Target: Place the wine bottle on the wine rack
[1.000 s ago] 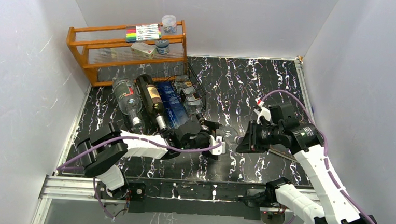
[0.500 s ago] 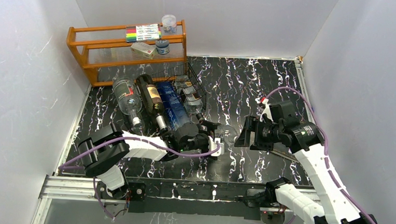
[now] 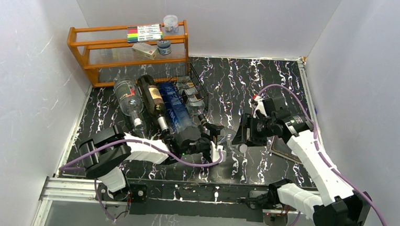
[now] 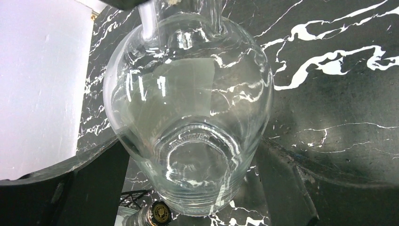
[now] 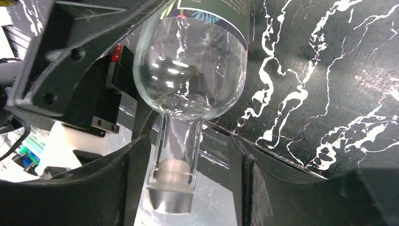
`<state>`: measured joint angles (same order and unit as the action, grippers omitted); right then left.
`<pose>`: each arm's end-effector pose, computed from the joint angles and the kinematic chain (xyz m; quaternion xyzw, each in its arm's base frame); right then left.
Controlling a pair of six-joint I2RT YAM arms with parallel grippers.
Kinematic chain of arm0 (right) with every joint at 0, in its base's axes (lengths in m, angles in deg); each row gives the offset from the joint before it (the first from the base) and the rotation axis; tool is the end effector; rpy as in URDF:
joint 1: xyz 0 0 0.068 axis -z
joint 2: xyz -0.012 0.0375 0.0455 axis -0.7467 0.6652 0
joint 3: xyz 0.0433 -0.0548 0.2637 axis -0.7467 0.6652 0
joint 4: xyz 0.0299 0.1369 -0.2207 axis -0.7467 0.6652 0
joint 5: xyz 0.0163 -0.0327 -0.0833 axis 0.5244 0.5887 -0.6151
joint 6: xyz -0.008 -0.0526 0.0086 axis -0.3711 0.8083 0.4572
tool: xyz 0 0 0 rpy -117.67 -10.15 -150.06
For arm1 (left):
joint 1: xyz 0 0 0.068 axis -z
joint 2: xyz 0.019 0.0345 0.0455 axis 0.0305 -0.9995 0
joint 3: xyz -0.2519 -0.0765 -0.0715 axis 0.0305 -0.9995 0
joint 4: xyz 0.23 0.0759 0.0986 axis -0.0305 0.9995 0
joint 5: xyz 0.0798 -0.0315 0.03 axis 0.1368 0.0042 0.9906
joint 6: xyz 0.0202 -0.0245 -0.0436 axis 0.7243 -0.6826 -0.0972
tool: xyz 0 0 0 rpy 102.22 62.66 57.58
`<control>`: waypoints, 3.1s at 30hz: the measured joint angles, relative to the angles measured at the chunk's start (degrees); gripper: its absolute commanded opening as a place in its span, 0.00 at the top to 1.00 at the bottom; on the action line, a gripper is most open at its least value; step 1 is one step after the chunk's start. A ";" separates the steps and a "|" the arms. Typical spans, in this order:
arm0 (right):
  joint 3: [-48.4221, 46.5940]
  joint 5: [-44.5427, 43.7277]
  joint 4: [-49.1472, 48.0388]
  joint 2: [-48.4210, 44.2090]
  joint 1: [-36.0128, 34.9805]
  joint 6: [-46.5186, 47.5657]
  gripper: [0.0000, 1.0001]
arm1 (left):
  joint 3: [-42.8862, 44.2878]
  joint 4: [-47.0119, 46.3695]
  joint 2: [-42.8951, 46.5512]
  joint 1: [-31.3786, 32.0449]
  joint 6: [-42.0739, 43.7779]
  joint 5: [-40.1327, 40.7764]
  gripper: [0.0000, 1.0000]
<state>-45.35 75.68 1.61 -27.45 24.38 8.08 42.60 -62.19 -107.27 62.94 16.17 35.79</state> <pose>0.1717 0.0901 0.3036 -0.0497 0.9422 0.2750 0.1849 0.1508 -0.2857 0.1901 0.6551 0.3996 -0.1302 0.6279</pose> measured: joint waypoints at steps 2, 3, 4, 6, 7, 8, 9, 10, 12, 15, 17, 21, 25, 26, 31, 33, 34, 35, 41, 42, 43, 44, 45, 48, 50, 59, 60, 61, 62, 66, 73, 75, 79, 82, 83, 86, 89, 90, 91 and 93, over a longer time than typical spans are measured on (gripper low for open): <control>1.05 0.28 -0.57 0.66 -0.35 0.42 0.34 | 0.00 0.11 -0.04 0.20 1.16 0.09 0.26; 1.57 0.44 -0.81 0.94 -0.57 0.46 0.34 | 0.00 0.15 -0.09 0.26 1.84 0.11 0.26; 2.16 0.68 -0.92 1.36 -0.94 0.50 0.34 | 0.00 0.22 -0.17 0.31 2.47 0.22 0.26; 3.48 0.94 -1.16 2.19 -1.97 0.50 0.35 | 0.00 0.22 -0.46 0.44 3.78 0.70 0.26; 4.09 0.96 -1.14 2.71 -2.60 0.50 0.35 | 0.00 0.09 -0.68 0.55 4.59 0.98 0.26; 4.48 0.92 -1.07 3.28 -3.21 0.50 0.35 | 0.00 0.00 -0.87 0.66 5.27 1.25 0.26; 4.70 0.87 -1.07 3.87 -3.87 0.50 0.35 | 0.00 -0.09 -1.03 0.83 6.03 1.55 0.26; 4.83 0.81 -1.27 4.42 -4.52 0.48 0.36 | 0.00 -0.09 -1.16 1.03 6.73 1.88 0.26; 4.87 0.33 -1.53 5.40 -5.60 0.48 0.37 | 0.00 -0.33 -1.60 1.62 8.13 2.45 0.26; 4.94 -0.46 -2.36 6.97 -6.69 0.55 0.41 | 0.00 -0.72 -2.08 2.36 9.57 3.04 0.26; 5.14 -1.03 -2.93 7.67 -6.95 0.57 0.44 | 0.00 -0.70 -2.12 2.43 10.05 3.28 0.26; 5.29 -1.53 -3.80 8.72 -7.28 0.94 0.52 | 0.00 -0.68 -2.29 2.62 10.80 4.02 0.26; 5.31 -1.49 -4.66 9.33 -7.65 1.60 0.66 | 0.00 -0.68 -2.38 2.60 11.43 4.70 0.26; 5.31 -1.62 -4.96 9.51 -7.74 1.73 0.69 | 0.00 -0.68 -2.38 2.58 11.54 4.85 0.26; 5.31 -2.08 -5.49 10.32 -8.26 2.12 1.00 | 0.00 -0.52 -2.40 2.58 11.50 5.33 0.26; 5.31 -2.86 -5.51 10.43 -8.79 2.21 1.00 | 0.00 -0.50 -2.40 2.58 11.39 5.35 0.26; 5.31 -3.26 -5.51 10.43 -9.01 2.25 0.97 | 0.00 -0.50 -2.40 2.58 11.28 5.35 0.26; 5.31 -3.67 -5.51 10.40 -9.25 2.34 0.81 | 0.00 -0.48 -2.40 2.58 11.15 5.35 0.26; 5.33 -4.48 -5.64 10.49 -9.66 2.43 0.51 | 0.00 -0.42 -2.40 2.58 10.95 5.31 0.26; 5.33 -4.48 -5.64 10.67 -9.73 2.43 0.50 | 0.00 -0.39 -2.40 2.58 10.95 5.29 0.26; 5.46 -4.42 -5.70 10.99 -9.77 2.45 0.50 | 0.00 -0.33 -2.40 2.58 10.99 5.31 0.27; 5.64 -4.26 -5.77 11.45 -9.79 2.67 0.48 | 0.00 -0.28 -2.40 2.58 11.06 5.27 0.27; 5.68 -4.13 -5.73 11.76 -9.86 2.82 0.46 | 0.00 -0.17 -2.40 2.58 11.15 5.22 0.27; 5.86 -3.76 -5.68 13.38 -9.86 3.23 0.45 | 0.00 0.04 -2.40 2.58 11.43 5.27 0.27; 5.90 -3.41 -5.68 14.32 -9.86 3.54 0.44 | 0.00 0.11 -2.40 2.58 11.50 5.25 0.27; 5.90 -2.23 -5.51 17.46 -9.97 5.75 0.41 | 0.00 0.50 -2.40 2.51 11.74 5.40 0.28; 5.90 -1.95 -5.51 17.94 -9.97 6.10 0.43 | 0.00 0.57 -2.40 2.51 11.82 5.38 0.28; 5.90 -1.60 -5.51 18.45 -9.97 6.51 0.48 | 0.00 0.63 -2.40 2.51 11.93 5.40 0.28; 5.90 -1.25 -5.46 18.88 -9.99 7.08 0.55 | 0.00 0.74 -2.40 2.51 12.00 5.40 0.28; 5.84 -0.76 -5.18 18.91 -10.27 9.05 0.91 | 0.00 1.07 -2.21 2.40 12.17 5.62 0.28; 5.86 -3.82 -5.09 17.70 -10.99 9.20 1.00 | 0.00 0.94 -2.01 2.43 10.38 5.40 0.25; 5.90 -5.25 -5.05 16.72 -11.39 9.03 1.00 | 0.04 0.92 -1.75 2.43 9.07 5.33 0.20; 6.29 -9.55 -4.94 13.42 -11.74 6.45 1.00 | 0.46 1.44 -0.72 2.40 3.63 5.92 0.10; 6.88 -13.20 -3.74 10.49 -11.74 4.26 1.00 | 1.01 4.02 -0.15 2.40 -0.79 6.23 0.05; 7.19 -14.01 -3.39 9.62 -11.72 3.80 1.00 | 1.42 5.29 -0.02 2.40 -2.08 6.25 0.04; 7.50 -16.28 -0.94 6.78 -11.74 2.36 1.00 | 2.56 8.09 0.90 2.40 -5.31 6.23 0.02; 7.50 -17.20 0.31 4.87 -11.76 1.55 1.00 | 3.06 9.55 2.51 2.40 -8.02 6.27 0.02; 7.50 -17.81 0.61 4.31 -11.78 1.33 1.00 | 3.06 9.70 3.26 2.40 -8.96 6.45 0.02; 7.50 -18.21 0.81 3.89 -11.80 1.14 1.00 | 3.06 9.84 3.93 2.40 -9.66 6.54 0.02; 7.48 -19.12 1.25 3.02 -11.85 0.59 1.00 | 3.08 10.14 5.57 2.40 -11.43 6.99 0.02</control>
<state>-37.87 56.56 2.85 -24.43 12.53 8.67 45.68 -52.05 -101.70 65.34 4.74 42.78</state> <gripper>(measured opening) 0.465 0.981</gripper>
